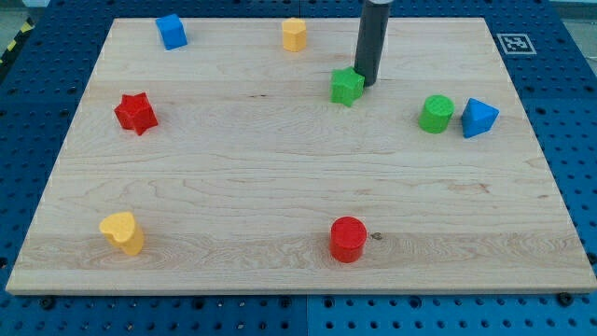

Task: Keep green star vertically above red circle

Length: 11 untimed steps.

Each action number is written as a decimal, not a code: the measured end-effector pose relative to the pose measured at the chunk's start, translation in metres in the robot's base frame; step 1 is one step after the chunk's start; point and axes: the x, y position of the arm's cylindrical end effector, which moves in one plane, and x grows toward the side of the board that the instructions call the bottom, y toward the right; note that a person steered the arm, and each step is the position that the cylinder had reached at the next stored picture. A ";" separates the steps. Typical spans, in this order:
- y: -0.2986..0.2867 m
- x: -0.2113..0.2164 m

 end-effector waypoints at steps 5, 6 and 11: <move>-0.043 0.001; -0.040 0.019; -0.052 0.050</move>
